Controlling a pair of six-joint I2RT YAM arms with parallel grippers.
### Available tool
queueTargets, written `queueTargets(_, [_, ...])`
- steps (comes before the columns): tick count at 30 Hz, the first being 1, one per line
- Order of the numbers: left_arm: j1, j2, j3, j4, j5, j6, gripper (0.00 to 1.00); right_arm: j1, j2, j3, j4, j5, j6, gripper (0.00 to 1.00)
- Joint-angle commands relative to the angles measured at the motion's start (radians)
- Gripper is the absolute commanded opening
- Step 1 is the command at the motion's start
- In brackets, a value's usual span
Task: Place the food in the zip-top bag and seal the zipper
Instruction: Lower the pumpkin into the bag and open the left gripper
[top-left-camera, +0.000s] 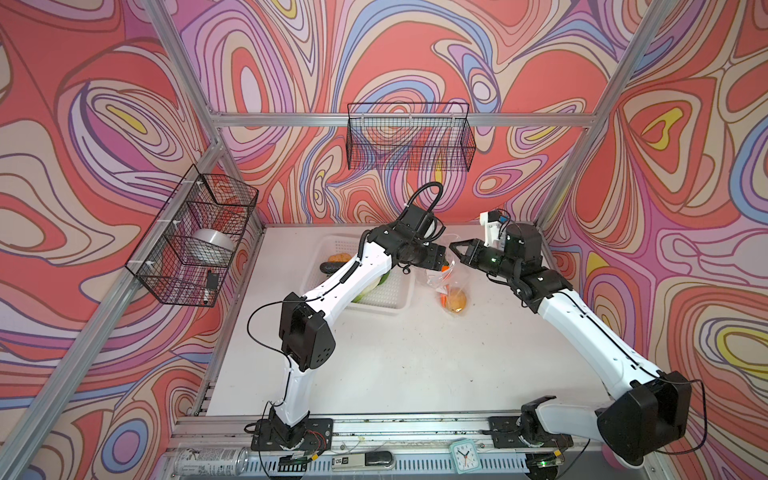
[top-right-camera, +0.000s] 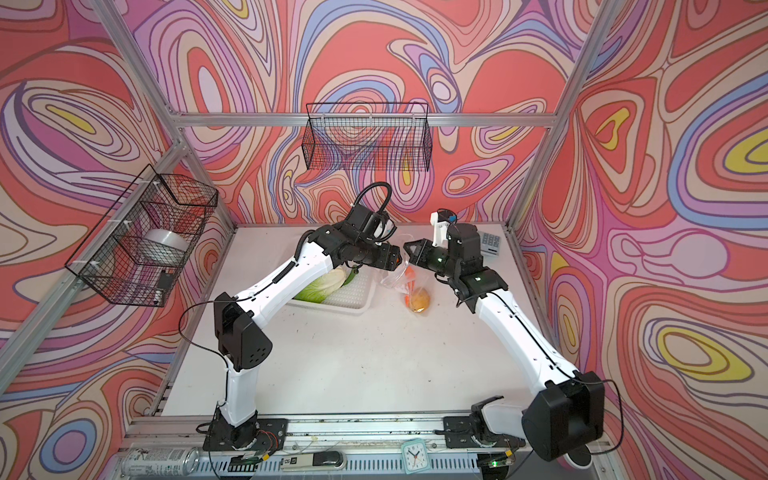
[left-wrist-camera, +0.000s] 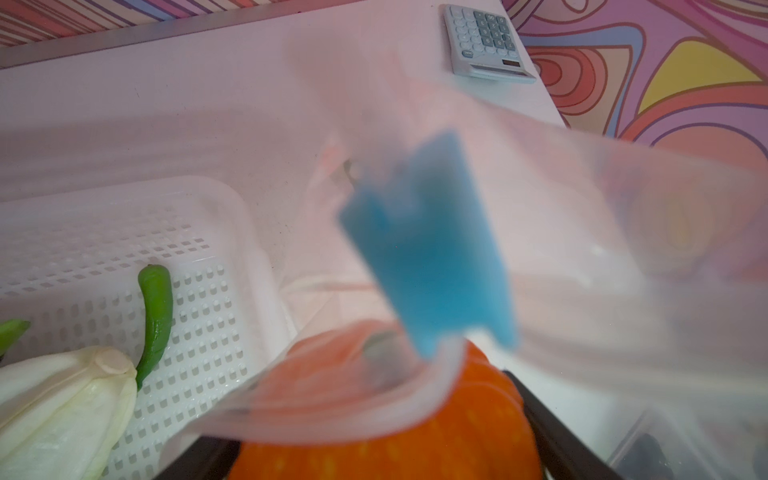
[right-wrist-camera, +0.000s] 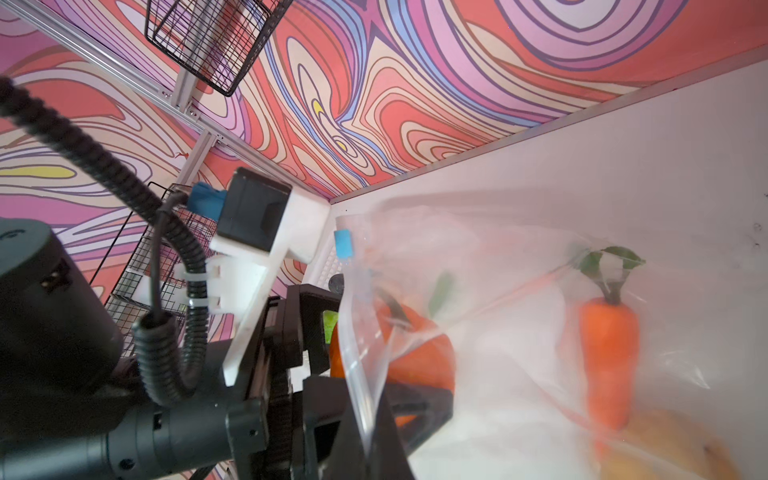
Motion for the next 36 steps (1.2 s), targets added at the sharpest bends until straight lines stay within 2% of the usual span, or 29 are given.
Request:
queueTargets(1, [0.000,-0.002,0.029,-0.031,-0.027,0.011,0.92,-0.002,0.008,-0.010,0.025,-0.009,0.000,0.00])
queueTargets(2, [-0.001,-0.004,0.029,-0.030,-0.030,0.011,0.98,-0.002,0.007,-0.010,0.025,-0.009,0.000,0.00])
queueTargets(3, [-0.001,-0.006,0.029,-0.031,-0.029,0.011,1.00,-0.002,0.007,-0.010,0.024,-0.008,-0.001,0.00])
queueTargets(20, [-0.001,-0.088,0.033,-0.027,-0.087,0.057,1.00,-0.002,0.003,-0.007,-0.002,0.027,-0.007,0.00])
queueTargets(26, [0.004,-0.174,0.023,-0.013,-0.171,0.122,1.00,-0.002,0.006,-0.004,-0.012,0.047,-0.009,0.00])
queueTargets(29, [0.007,-0.221,-0.022,0.014,-0.268,0.159,1.00,-0.002,0.009,-0.001,-0.011,0.052,-0.004,0.00])
queueTargets(32, [0.035,-0.266,-0.092,0.051,-0.327,0.179,1.00,-0.002,0.011,0.002,-0.014,0.052,0.000,0.00])
queueTargets(36, [0.118,-0.309,-0.177,0.062,-0.308,0.151,1.00,-0.002,0.013,0.008,-0.019,0.055,-0.001,0.00])
